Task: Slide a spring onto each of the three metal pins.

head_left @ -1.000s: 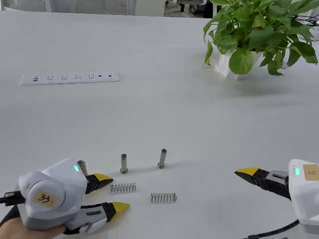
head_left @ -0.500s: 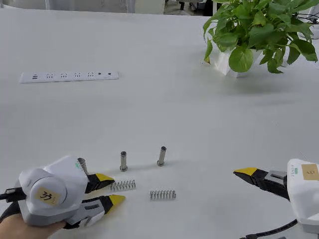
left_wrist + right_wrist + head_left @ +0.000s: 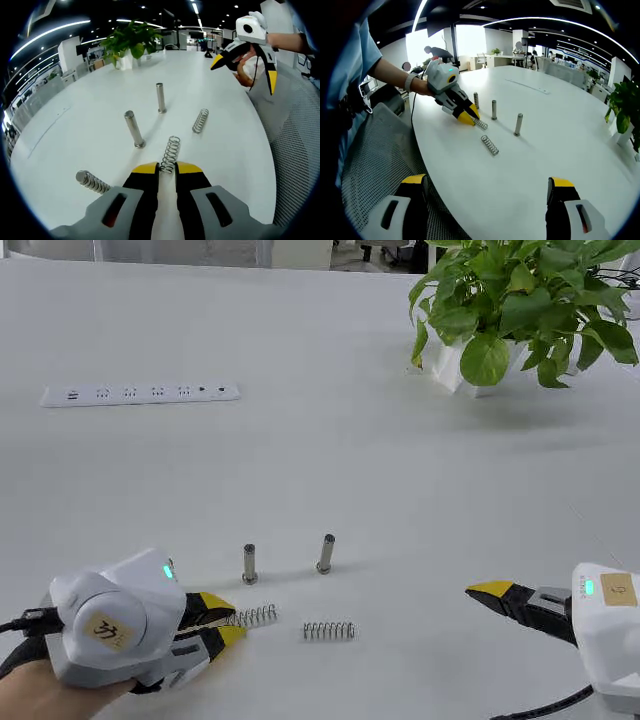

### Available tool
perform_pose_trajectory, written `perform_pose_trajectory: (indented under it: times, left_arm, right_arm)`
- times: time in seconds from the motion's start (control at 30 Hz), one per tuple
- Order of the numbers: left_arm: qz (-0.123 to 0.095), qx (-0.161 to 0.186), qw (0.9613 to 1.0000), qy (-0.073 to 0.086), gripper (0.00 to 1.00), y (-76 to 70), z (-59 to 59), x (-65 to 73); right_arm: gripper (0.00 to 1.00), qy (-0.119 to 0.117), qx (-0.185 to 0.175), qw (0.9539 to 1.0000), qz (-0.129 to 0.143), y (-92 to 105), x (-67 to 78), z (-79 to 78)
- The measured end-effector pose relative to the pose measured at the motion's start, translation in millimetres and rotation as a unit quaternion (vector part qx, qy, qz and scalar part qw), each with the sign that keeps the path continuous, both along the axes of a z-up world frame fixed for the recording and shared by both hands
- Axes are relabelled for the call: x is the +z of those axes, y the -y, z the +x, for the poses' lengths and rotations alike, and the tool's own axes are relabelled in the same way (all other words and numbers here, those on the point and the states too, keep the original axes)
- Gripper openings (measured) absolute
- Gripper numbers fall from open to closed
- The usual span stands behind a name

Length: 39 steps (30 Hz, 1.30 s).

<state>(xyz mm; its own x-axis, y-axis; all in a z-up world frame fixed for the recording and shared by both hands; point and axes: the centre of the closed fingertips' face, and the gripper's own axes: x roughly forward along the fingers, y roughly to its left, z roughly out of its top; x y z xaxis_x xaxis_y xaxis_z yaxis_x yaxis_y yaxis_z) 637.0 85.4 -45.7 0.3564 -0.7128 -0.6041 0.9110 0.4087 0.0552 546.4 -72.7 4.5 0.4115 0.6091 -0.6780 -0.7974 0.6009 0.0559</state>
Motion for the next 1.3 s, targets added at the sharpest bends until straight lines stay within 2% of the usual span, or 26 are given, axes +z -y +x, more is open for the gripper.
perform_pose_trajectory:
  times: [0.13,0.47,0.67,0.77,0.93,1.3]
  left_arm:
    - [0.009,-0.004,0.9999,0.004,0.07,-2.0,0.0,0.0]
    - [0.011,0.004,0.9999,-0.006,0.07,-1.6,0.3,-0.6]
    - [-0.008,0.026,0.9994,-0.021,0.07,-2.9,1.0,-1.0]
    - [-0.011,0.028,0.9994,-0.019,0.07,-2.7,0.6,-0.5]
    - [-0.021,0.037,0.9987,-0.028,0.06,-3.6,0.3,-0.4]
    - [-0.042,0.025,0.9986,-0.022,0.06,-3.8,-10.5,16.6]
  right_arm:
    - [0.99,0.0,0.001,1.0,0.0,-0.4,-0.3,0.0]
    - [0.99,-0.002,0.004,1.0,0.002,-2.9,-1.9,-1.4]
    - [0.99,-0.003,0.005,1.0,0.005,-4.5,-1.3,-1.1]
    - [0.99,-0.004,0.004,1.0,0.006,-4.9,-1.6,-1.2]
    - [0.99,-0.006,0.006,0.9999,0.007,-7.0,-1.9,-1.5]
    - [0.99,-0.004,0.013,0.9999,0.008,-12.3,-0.7,0.4]
